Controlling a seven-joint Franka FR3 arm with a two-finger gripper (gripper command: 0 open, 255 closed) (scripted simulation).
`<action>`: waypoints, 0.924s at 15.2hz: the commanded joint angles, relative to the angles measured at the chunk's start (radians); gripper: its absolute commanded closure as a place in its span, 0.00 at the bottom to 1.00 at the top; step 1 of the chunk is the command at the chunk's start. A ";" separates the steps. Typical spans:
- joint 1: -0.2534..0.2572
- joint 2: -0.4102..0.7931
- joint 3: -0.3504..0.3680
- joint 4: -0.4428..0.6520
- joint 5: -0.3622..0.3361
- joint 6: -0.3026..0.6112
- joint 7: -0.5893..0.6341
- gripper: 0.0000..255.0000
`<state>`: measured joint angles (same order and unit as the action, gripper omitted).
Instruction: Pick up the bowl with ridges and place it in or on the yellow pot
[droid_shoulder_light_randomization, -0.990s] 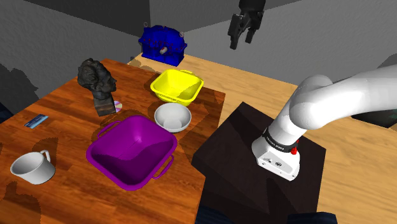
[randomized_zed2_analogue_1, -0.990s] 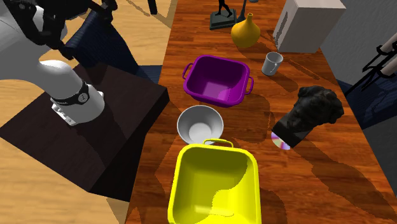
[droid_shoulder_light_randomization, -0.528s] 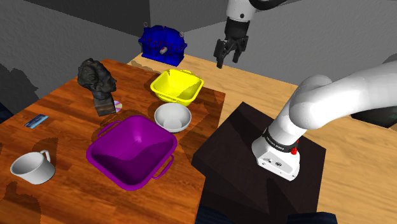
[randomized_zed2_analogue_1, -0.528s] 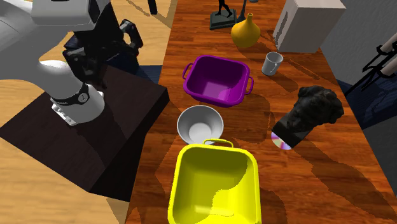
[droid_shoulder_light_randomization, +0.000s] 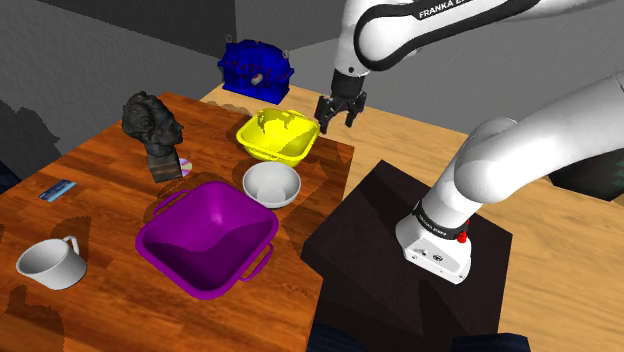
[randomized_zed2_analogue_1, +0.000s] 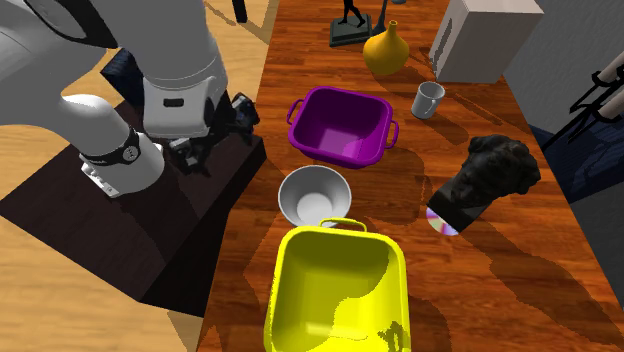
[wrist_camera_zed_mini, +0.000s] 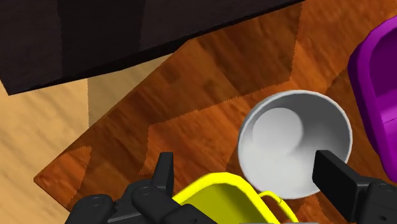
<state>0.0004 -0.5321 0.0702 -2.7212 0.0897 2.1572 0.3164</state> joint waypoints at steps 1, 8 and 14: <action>0.002 0.077 0.006 -0.018 0.018 0.105 0.016 0.00; 0.018 0.378 0.015 -0.015 0.095 0.425 0.042 0.00; 0.033 0.669 0.030 0.063 0.219 0.657 0.006 0.00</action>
<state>0.0340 0.0870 0.0974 -2.6745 0.2832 2.7757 0.3356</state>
